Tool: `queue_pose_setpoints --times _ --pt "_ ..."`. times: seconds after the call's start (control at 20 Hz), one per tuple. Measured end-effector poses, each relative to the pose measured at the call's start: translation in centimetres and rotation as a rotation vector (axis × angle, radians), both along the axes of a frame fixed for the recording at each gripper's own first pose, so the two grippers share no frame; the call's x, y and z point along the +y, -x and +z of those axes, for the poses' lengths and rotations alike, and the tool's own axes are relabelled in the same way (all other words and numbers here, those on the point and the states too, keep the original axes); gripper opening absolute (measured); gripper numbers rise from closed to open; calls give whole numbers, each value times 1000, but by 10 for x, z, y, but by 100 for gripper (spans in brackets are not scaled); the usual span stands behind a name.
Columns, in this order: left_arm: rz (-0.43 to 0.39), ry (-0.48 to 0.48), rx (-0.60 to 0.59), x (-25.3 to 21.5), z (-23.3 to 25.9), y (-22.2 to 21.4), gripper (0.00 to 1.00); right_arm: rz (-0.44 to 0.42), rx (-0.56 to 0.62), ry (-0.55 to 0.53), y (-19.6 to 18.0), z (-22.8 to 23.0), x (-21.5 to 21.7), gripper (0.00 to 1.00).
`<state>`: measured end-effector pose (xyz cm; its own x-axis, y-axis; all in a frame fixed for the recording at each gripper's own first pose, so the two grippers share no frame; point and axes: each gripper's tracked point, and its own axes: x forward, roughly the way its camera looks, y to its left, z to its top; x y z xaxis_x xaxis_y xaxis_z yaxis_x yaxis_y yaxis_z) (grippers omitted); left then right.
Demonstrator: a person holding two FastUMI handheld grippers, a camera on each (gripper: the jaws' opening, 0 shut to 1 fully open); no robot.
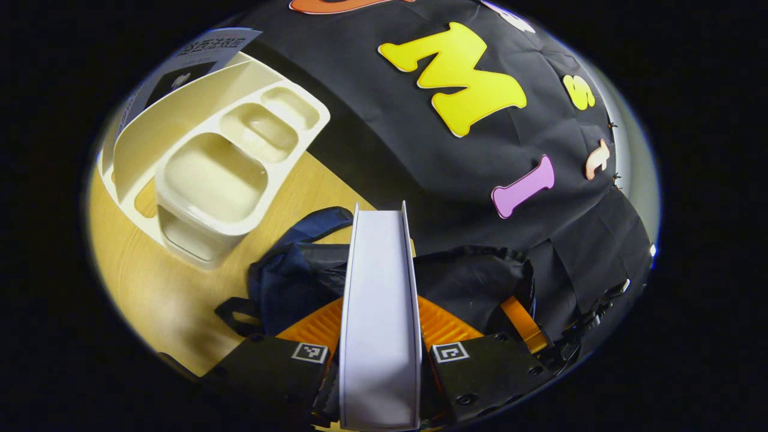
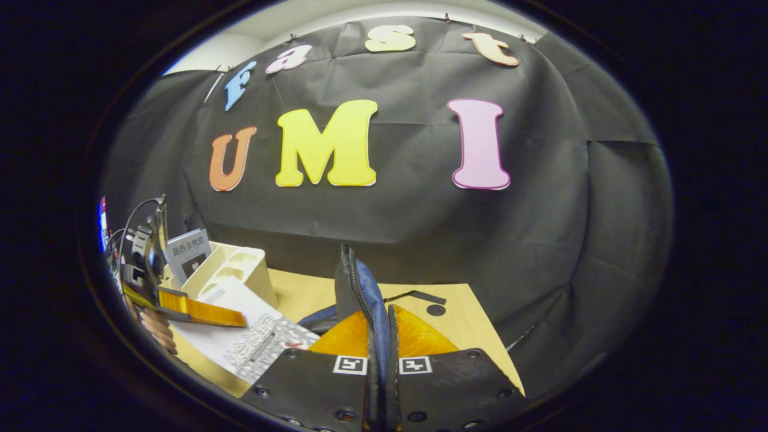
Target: Open the schoolbag, grab two books from the bookshelf and put them into the schoolbag.
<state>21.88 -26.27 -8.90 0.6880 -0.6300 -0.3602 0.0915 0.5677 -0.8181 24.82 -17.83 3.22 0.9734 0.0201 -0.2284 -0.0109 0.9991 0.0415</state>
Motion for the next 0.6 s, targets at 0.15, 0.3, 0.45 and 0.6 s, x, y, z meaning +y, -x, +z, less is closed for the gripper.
queue_pose_setpoints --times 0.15,0.3,0.45,0.6 --pt "46 39 29 -26 -13 -19 49 1 -11 -8 0 5 -4 4" --pt "101 129 77 -54 -34 -29 49 24 -37 2 0 17 1 4" --pt "148 196 115 -80 -66 -26 55 44 -53 20 0 25 6 4" --pt "163 248 90 -110 -73 -29 55 70 -66 28 1 29 15 4"
